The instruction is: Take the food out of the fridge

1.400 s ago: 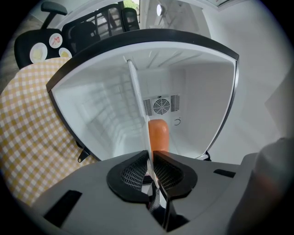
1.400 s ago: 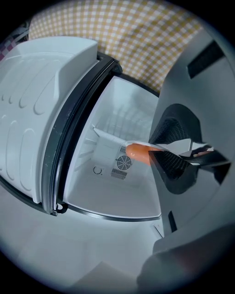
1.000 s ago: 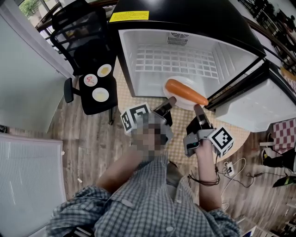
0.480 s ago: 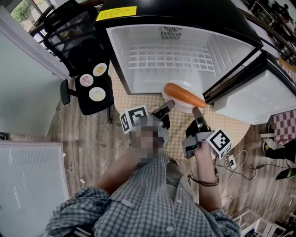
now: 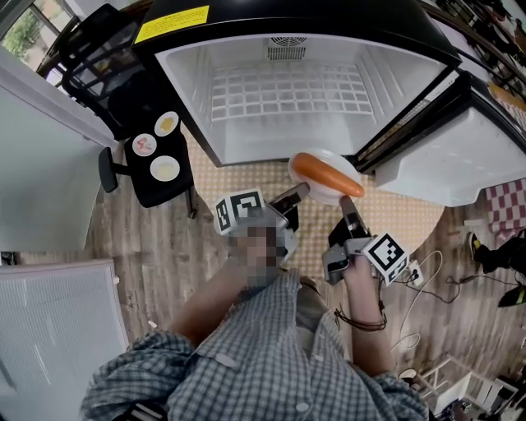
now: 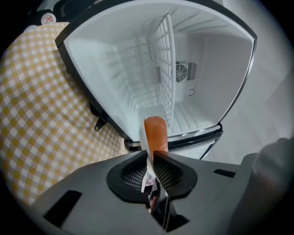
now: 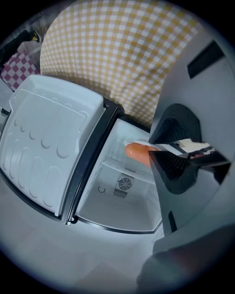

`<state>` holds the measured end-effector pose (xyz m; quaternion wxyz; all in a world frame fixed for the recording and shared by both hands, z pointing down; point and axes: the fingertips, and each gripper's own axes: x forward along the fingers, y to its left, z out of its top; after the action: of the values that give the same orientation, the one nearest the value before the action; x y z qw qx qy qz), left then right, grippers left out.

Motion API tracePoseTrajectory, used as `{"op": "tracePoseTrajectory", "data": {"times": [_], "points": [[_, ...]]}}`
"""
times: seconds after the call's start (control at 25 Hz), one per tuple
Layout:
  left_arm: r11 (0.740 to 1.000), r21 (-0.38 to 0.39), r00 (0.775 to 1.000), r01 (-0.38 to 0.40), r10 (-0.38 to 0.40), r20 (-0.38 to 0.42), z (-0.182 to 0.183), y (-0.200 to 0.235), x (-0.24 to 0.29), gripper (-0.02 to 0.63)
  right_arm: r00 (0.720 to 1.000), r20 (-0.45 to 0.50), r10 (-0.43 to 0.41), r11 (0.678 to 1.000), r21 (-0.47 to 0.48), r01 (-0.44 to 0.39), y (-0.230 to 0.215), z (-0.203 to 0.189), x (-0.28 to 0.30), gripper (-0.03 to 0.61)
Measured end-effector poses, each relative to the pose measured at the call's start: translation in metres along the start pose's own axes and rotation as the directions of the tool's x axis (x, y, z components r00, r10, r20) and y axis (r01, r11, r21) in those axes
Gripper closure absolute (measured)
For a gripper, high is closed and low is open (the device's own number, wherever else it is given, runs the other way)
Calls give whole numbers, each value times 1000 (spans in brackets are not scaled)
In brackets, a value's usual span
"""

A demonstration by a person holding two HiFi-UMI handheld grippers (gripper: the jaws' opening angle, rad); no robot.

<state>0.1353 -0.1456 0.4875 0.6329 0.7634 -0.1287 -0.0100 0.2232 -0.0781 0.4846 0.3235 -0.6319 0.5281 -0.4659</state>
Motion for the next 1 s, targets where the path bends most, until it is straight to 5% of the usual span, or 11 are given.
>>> {"op": "tracePoseTrajectory", "data": {"times": [1.0], "points": [[991,-55,973,-125,112,-200,-65,76,39,566,979,7,-202,972,121,200,-102,-17,-31,537]]}}
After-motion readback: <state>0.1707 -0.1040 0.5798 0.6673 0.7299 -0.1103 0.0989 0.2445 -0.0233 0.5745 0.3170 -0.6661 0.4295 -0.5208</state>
